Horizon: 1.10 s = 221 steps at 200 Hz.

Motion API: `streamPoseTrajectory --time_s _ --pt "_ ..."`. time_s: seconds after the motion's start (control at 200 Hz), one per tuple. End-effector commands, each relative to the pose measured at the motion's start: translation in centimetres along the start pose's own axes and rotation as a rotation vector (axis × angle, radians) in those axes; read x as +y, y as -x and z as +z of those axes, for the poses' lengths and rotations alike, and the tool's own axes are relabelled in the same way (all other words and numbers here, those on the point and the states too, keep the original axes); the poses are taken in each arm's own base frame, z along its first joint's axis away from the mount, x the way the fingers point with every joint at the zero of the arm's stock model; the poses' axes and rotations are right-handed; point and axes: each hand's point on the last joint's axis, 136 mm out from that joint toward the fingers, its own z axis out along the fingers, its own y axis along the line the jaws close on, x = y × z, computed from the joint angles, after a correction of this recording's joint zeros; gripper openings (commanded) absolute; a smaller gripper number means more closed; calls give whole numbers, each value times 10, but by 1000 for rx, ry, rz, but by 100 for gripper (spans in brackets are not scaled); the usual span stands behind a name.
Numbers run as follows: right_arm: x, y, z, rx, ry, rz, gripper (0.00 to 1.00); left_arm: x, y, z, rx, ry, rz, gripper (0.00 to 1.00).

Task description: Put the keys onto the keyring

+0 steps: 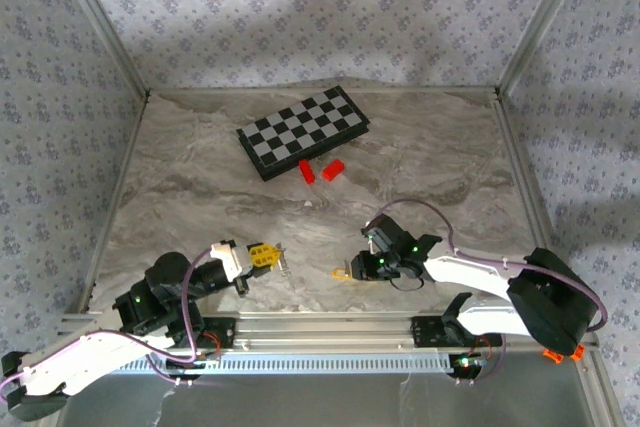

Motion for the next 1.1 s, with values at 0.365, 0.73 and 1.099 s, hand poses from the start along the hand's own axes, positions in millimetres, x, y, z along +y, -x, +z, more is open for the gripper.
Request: streamPoseTrajectory --time_s 0.365,0.73,1.099 --pt "24 -6 13 32 80 -75 24 0 16 -3 -59 -1 6 0" --pt "23 -7 7 30 63 -95 15 -1 16 -3 -59 -3 5 0" --pt "25 -4 -7 62 -2 -186 4 0 17 -4 -62 -1 5 0"
